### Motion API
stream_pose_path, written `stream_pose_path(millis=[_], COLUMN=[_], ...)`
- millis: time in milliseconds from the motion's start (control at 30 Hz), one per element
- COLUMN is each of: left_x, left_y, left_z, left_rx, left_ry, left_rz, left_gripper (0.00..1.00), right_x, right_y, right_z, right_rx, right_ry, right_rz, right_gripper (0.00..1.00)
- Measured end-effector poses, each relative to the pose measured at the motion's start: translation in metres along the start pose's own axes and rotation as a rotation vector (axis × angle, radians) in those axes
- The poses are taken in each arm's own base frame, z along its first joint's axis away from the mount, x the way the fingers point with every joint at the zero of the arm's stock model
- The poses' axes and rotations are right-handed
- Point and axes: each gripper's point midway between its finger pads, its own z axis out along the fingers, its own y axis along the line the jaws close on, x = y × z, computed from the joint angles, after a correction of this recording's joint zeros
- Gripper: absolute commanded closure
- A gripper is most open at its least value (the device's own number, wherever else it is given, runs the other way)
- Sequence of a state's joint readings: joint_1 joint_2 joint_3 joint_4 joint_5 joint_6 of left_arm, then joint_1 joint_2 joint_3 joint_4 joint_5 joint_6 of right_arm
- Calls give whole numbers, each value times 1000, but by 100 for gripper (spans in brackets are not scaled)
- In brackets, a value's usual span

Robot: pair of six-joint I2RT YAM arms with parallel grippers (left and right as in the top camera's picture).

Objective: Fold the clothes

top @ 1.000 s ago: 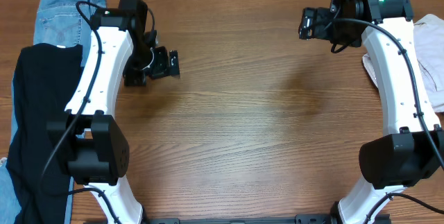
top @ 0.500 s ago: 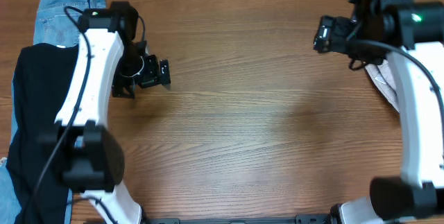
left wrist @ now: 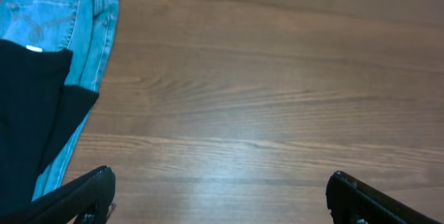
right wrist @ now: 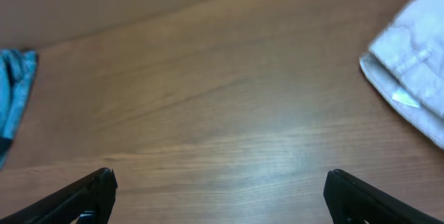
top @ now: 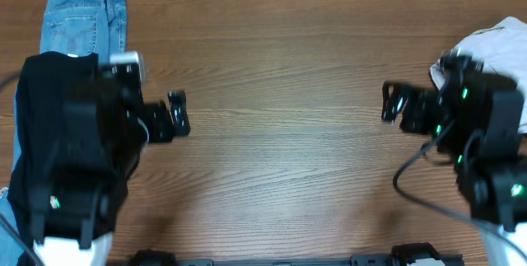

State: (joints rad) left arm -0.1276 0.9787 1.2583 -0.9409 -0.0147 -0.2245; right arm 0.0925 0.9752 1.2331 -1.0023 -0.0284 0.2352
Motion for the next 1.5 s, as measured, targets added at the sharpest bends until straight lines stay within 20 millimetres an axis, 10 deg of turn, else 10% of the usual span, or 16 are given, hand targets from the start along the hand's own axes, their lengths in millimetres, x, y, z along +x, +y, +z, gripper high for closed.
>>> stream_pose_path(millis=[400,1033,1267,1500], left_x=[104,160,178,190], left_y=[28,40,44,46], left_z=[56,109,121,128], left_rx=[-79,-146,-165,-178], left_ry=[219,516,601,655], left_rz=[6,15,18,19], left_gripper=[0,0,0,0], right_x=[96,113,71,88], right_y=[-32,-40,-27,-33], right_z=[10,38,21,26], right_rx=[81,135,16,-67], right_ry=[246,385,-22,-356], right_rz=[12,12,-69,-133], right_gripper=[0,0,0,0])
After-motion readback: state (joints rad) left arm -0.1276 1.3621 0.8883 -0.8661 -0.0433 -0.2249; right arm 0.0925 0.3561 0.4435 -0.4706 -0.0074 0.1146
